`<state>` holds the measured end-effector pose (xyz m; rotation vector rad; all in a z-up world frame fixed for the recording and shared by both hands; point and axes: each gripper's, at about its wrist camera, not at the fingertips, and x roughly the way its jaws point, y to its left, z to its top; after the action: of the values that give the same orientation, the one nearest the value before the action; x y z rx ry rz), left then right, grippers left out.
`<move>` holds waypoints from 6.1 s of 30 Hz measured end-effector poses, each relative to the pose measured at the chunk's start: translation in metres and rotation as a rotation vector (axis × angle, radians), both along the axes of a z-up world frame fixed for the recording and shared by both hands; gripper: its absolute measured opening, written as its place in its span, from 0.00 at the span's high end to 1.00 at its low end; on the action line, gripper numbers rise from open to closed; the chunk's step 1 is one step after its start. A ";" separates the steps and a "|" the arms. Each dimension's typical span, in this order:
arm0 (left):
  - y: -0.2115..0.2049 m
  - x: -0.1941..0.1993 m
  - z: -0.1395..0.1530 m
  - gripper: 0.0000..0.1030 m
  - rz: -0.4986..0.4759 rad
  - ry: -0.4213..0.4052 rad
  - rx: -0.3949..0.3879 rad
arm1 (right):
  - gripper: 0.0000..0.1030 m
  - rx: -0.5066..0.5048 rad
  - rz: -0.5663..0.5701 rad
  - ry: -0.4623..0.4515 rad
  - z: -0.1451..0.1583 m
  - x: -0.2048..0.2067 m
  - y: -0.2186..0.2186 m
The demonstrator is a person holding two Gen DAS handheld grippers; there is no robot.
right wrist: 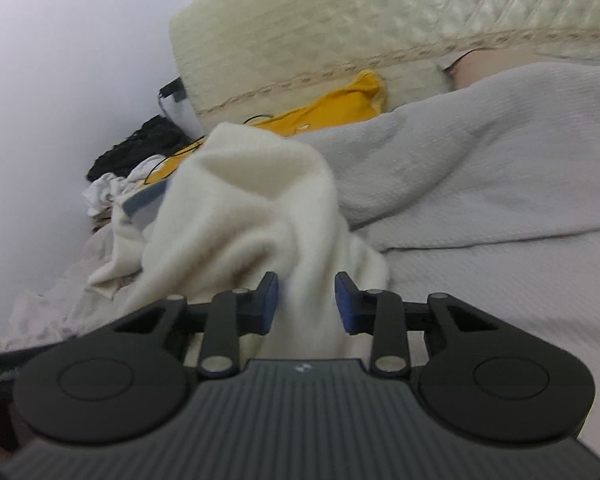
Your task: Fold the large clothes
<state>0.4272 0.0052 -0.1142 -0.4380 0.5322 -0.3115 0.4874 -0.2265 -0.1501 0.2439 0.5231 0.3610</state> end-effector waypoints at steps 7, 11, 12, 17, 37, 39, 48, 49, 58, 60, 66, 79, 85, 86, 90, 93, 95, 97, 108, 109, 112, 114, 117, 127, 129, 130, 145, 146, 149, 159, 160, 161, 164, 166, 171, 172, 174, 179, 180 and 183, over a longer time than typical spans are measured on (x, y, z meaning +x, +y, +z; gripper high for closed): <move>0.020 -0.002 0.039 0.86 0.059 -0.051 -0.050 | 0.30 0.024 0.101 0.213 -0.015 0.003 0.014; 0.034 -0.012 0.072 0.87 0.098 -0.095 -0.058 | 0.59 -0.084 0.064 0.184 -0.019 -0.010 0.032; 0.038 -0.016 0.080 0.87 0.105 -0.104 -0.062 | 0.81 -0.069 0.047 0.185 -0.014 -0.013 0.030; 0.056 -0.056 0.125 0.88 0.136 -0.166 -0.071 | 0.87 -0.091 -0.034 0.110 0.019 -0.041 0.014; 0.075 -0.375 0.235 0.88 -0.019 -0.402 -0.156 | 0.90 -0.295 -0.240 -0.341 0.210 -0.335 -0.055; 0.066 -0.388 0.219 0.88 -0.039 -0.374 -0.169 | 0.90 -0.336 -0.269 -0.343 0.203 -0.351 -0.058; 0.025 -0.336 0.111 0.88 -0.072 -0.117 -0.118 | 0.90 -0.290 -0.390 -0.102 0.105 -0.327 -0.084; 0.023 -0.325 0.101 0.88 -0.076 -0.104 -0.100 | 0.90 -0.285 -0.392 -0.081 0.097 -0.326 -0.084; 0.023 -0.209 0.019 0.86 -0.076 0.005 -0.113 | 0.87 -0.321 -0.348 0.088 -0.003 -0.245 -0.084; 0.024 -0.189 0.000 0.85 -0.075 0.039 -0.121 | 0.86 -0.349 -0.337 0.106 -0.020 -0.231 -0.081; 0.037 -0.155 -0.038 0.85 -0.090 0.079 -0.206 | 0.85 -0.378 -0.339 0.089 -0.031 -0.217 -0.075; 0.035 -0.186 -0.002 0.54 -0.071 0.037 -0.126 | 0.75 -0.290 -0.384 0.052 -0.016 -0.239 -0.086; 0.042 -0.221 0.028 0.39 -0.032 0.000 -0.099 | 0.29 -0.246 -0.391 -0.031 0.007 -0.283 -0.077; 0.043 -0.229 0.034 0.38 -0.026 -0.015 -0.091 | 0.29 -0.250 -0.382 -0.052 0.012 -0.293 -0.073; 0.045 -0.260 0.050 0.37 -0.019 -0.044 -0.083 | 0.29 -0.241 -0.342 -0.122 0.032 -0.328 -0.053; 0.044 -0.284 0.058 0.37 -0.024 -0.061 -0.065 | 0.29 -0.210 -0.304 -0.156 0.040 -0.347 -0.039; 0.040 -0.297 0.060 0.37 -0.022 -0.053 -0.034 | 0.29 -0.198 -0.256 -0.163 0.041 -0.354 -0.028; 0.037 -0.303 0.058 0.37 -0.014 -0.025 -0.019 | 0.29 -0.204 -0.205 -0.156 0.038 -0.357 -0.014; 0.023 -0.283 0.026 0.37 0.023 0.162 0.107 | 0.28 -0.353 0.084 -0.029 -0.012 -0.344 0.048; 0.023 -0.282 0.025 0.37 0.031 0.166 0.112 | 0.28 -0.370 0.089 -0.032 -0.013 -0.344 0.051; 0.021 -0.279 0.021 0.49 0.030 0.174 0.121 | 0.27 -0.403 0.100 -0.020 -0.023 -0.337 0.055; 0.019 -0.279 0.020 0.69 0.042 0.180 0.146 | 0.27 -0.447 0.117 -0.018 -0.030 -0.338 0.063; 0.026 -0.279 0.021 0.94 0.079 0.170 0.142 | 0.35 -0.593 0.126 -0.040 -0.040 -0.340 0.078; 0.050 -0.294 0.037 0.96 0.080 0.102 0.005 | 0.79 -0.545 -0.078 -0.064 0.008 -0.353 0.034; 0.046 -0.297 0.041 0.96 0.058 0.080 -0.011 | 0.79 -0.461 -0.140 -0.075 0.020 -0.359 0.010; 0.044 -0.299 0.043 0.96 0.045 0.066 -0.017 | 0.79 -0.432 -0.175 -0.079 0.025 -0.361 -0.002; -0.004 -0.316 0.056 0.95 -0.198 -0.084 0.001 | 0.75 -0.139 -0.458 0.129 -0.007 -0.338 -0.106; -0.008 -0.317 0.055 0.95 -0.214 -0.082 0.007 | 0.73 -0.134 -0.450 0.132 -0.004 -0.341 -0.105; -0.017 -0.320 0.053 0.95 -0.243 -0.078 0.024 | 0.62 -0.147 -0.420 0.138 0.004 -0.348 -0.102; -0.025 -0.361 0.068 0.56 -0.262 -0.138 0.029 | 0.49 -0.090 -0.290 0.035 0.025 -0.394 -0.082; -0.026 -0.366 0.070 0.54 -0.263 -0.142 0.038 | 0.48 -0.075 -0.261 0.001 0.028 -0.395 -0.079; -0.027 -0.370 0.070 0.50 -0.264 -0.148 0.046 | 0.41 -0.060 -0.232 -0.033 0.032 -0.397 -0.075; -0.035 -0.380 0.070 0.46 -0.286 -0.169 0.091 | 0.29 -0.029 -0.151 -0.109 0.040 -0.396 -0.062; -0.044 -0.380 0.068 0.44 -0.290 -0.174 0.140 | 0.29 -0.062 -0.131 -0.106 0.041 -0.387 -0.051; -0.062 -0.373 0.056 0.43 -0.243 -0.157 0.265 | 0.39 -0.156 -0.206 -0.038 0.025 -0.347 -0.037; -0.066 -0.372 0.053 0.43 -0.231 -0.159 0.295 | 0.42 -0.165 -0.214 -0.029 0.022 -0.341 -0.036; -0.070 -0.370 0.049 0.42 -0.210 -0.164 0.330 | 0.67 -0.182 -0.229 -0.028 0.018 -0.330 -0.033; -0.073 -0.362 0.042 0.41 -0.113 -0.159 0.353 | 0.85 -0.149 -0.252 -0.087 0.023 -0.342 -0.030; -0.071 -0.360 0.042 0.40 -0.097 -0.154 0.342 | 0.86 -0.148 -0.256 -0.113 0.027 -0.350 -0.030; -0.062 -0.355 0.040 0.37 -0.051 -0.145 0.287 | 0.88 -0.122 -0.263 -0.177 0.038 -0.369 -0.027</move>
<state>0.0721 -0.0569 -0.0738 -0.1233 0.4386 -0.3077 0.1184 -0.2531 -0.1122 0.1581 0.3316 0.0931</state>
